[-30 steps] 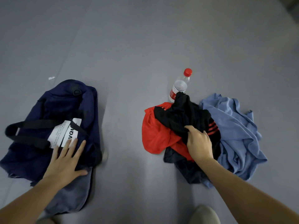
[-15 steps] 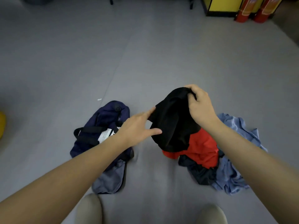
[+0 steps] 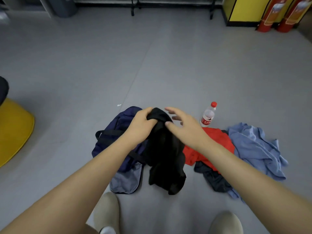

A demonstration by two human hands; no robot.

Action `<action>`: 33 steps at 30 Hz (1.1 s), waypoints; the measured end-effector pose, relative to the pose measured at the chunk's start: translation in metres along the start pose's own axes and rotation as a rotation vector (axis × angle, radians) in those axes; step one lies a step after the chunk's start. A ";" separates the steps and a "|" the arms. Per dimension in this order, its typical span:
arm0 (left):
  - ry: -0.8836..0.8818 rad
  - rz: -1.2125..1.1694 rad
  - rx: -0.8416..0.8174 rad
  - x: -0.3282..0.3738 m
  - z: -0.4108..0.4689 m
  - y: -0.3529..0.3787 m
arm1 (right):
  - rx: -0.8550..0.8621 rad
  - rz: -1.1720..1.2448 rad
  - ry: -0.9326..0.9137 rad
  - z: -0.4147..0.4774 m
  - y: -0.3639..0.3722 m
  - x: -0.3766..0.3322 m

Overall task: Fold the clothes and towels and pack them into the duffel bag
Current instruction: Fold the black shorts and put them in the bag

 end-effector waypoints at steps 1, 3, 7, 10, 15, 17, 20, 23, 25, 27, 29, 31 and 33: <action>-0.039 -0.032 -0.015 0.001 -0.001 0.003 | -0.053 -0.029 -0.046 -0.004 0.006 -0.008; -0.112 -0.075 -0.003 0.004 -0.001 0.009 | -0.121 -0.089 -0.086 -0.010 0.015 -0.015; -0.163 -0.180 -0.077 0.015 0.004 0.016 | 0.100 -0.054 -0.077 -0.004 0.007 -0.013; -0.054 -0.183 -0.139 0.019 0.003 0.017 | 0.212 -0.021 -0.084 0.001 -0.004 -0.015; 0.152 0.016 -0.162 0.009 -0.010 0.012 | 0.295 0.121 0.003 0.010 -0.010 -0.010; 0.116 0.104 -0.103 -0.005 -0.013 0.012 | 0.338 0.218 0.021 0.015 -0.013 -0.010; 0.045 0.294 -0.037 -0.026 -0.012 0.015 | 0.356 0.295 0.015 0.017 -0.015 -0.008; 0.093 0.408 0.060 -0.031 -0.007 0.011 | 0.374 0.253 0.062 0.017 -0.018 -0.001; 0.148 0.380 0.129 -0.026 -0.004 0.006 | 0.353 -0.012 0.070 0.017 -0.022 0.006; 0.208 0.351 0.148 -0.019 -0.002 0.003 | 0.232 -0.259 0.020 0.017 -0.021 0.014; 0.296 0.351 0.120 -0.011 -0.002 0.005 | 0.071 -0.334 -0.091 0.013 -0.013 0.015; 0.359 0.356 0.109 -0.004 -0.003 0.006 | -0.094 -0.321 -0.177 0.008 -0.001 0.009; 0.354 0.331 0.123 0.001 -0.001 0.004 | -0.181 -0.273 -0.134 0.005 0.006 0.004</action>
Point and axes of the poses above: each hand's wrist, its own z-axis towards the middle knuckle, its own y-axis out of the palm, x = y × z, the point moved 4 cm from there along z, towards the middle knuckle, and after that the axes turned 11 degrees about x, right-handed, at the moved point
